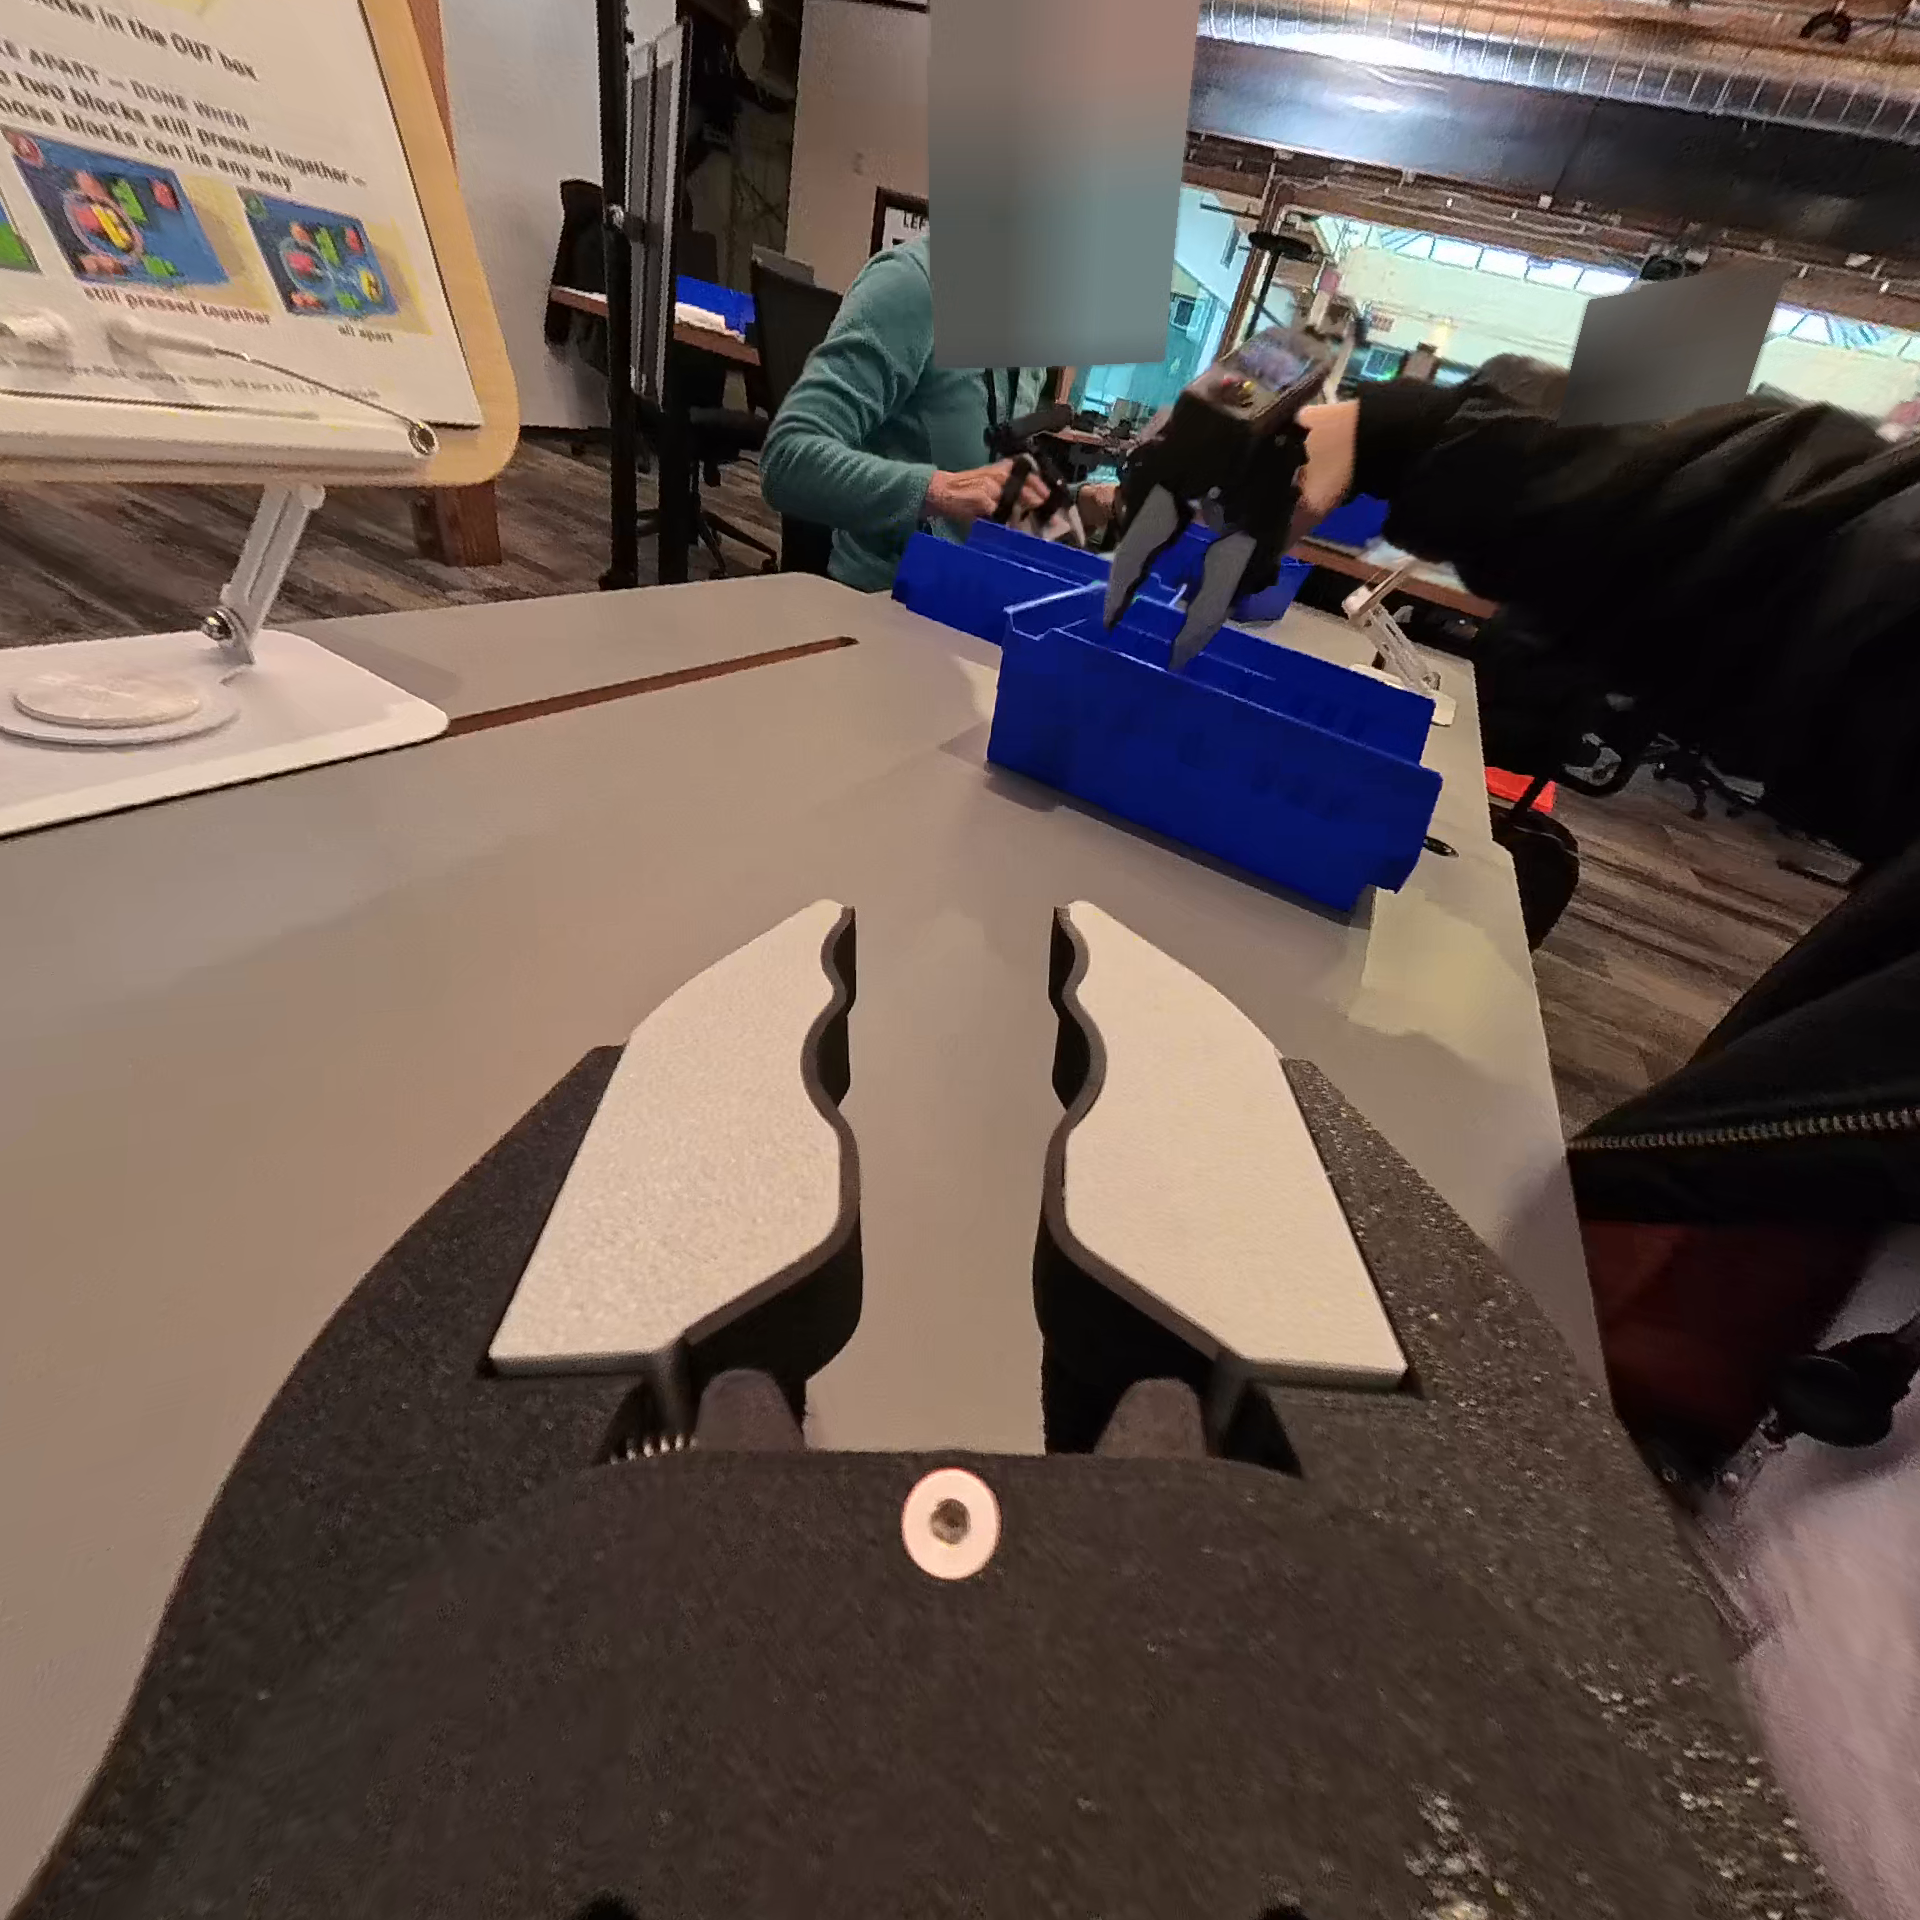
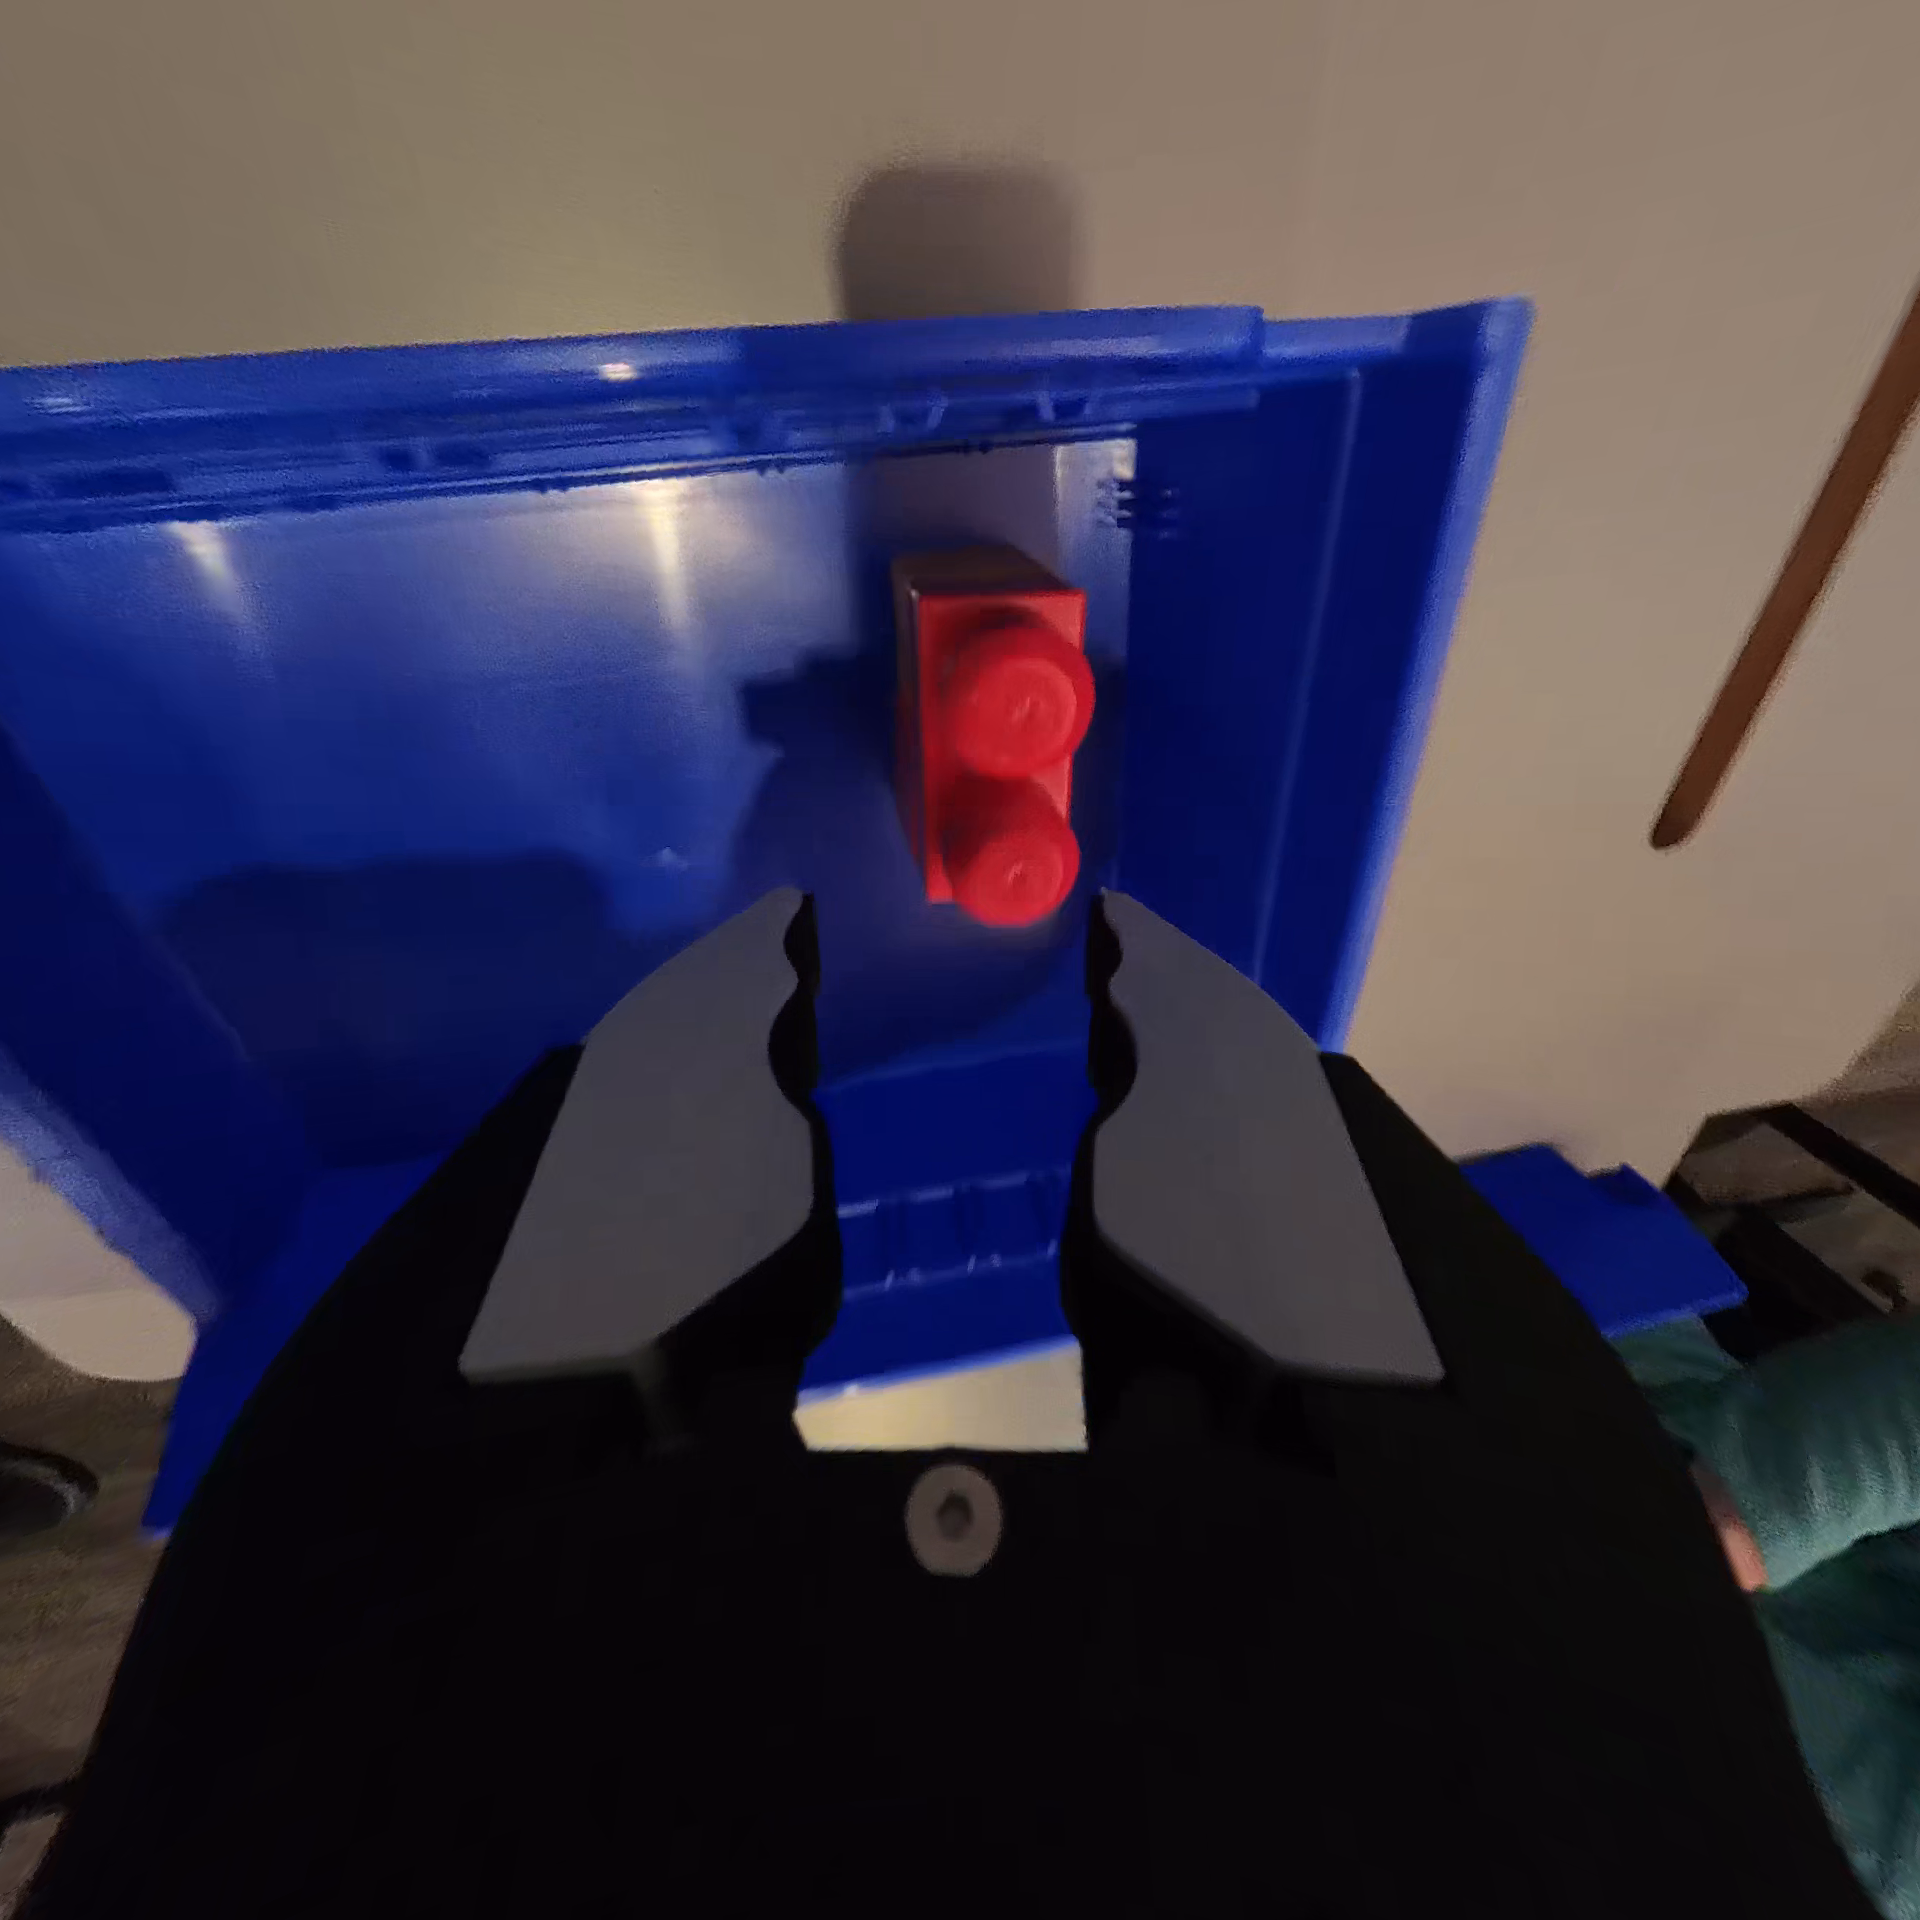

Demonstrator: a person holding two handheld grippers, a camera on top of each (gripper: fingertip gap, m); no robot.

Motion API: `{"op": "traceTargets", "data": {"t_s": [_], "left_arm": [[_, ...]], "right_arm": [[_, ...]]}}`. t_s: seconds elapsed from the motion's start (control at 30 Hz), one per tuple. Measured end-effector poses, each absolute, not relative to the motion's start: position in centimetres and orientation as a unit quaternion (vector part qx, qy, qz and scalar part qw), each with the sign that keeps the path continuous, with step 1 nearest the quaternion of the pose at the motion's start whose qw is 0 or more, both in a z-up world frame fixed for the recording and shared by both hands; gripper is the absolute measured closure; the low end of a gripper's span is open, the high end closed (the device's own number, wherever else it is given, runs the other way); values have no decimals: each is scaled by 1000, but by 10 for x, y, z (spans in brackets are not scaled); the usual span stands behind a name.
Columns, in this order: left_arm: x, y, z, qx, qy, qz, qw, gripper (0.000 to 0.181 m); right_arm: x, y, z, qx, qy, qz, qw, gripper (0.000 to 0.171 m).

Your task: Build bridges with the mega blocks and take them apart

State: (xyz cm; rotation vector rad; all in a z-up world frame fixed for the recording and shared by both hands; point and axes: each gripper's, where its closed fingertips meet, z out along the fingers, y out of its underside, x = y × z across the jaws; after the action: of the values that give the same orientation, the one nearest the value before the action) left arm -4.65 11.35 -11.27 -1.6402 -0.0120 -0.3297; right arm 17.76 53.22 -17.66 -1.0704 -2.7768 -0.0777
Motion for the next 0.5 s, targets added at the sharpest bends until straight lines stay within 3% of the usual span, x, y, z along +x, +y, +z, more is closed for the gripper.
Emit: {"op": "traceTargets", "data": {"t_s": [0.2,0.4,0.5], "left_arm": [[-49,94,-109,-731,-9,-97,675,144],[-49,53,-108,-734,-46,-26,677,136],[-50,23,-106,-728,-77,-10,681,133]], "right_arm": [[177,491,-93,-391,-901,30,185,128],[125,380,-20,-361,-843,243,315,133],[94,319,-6,-339,-818,338,319,126]]}}
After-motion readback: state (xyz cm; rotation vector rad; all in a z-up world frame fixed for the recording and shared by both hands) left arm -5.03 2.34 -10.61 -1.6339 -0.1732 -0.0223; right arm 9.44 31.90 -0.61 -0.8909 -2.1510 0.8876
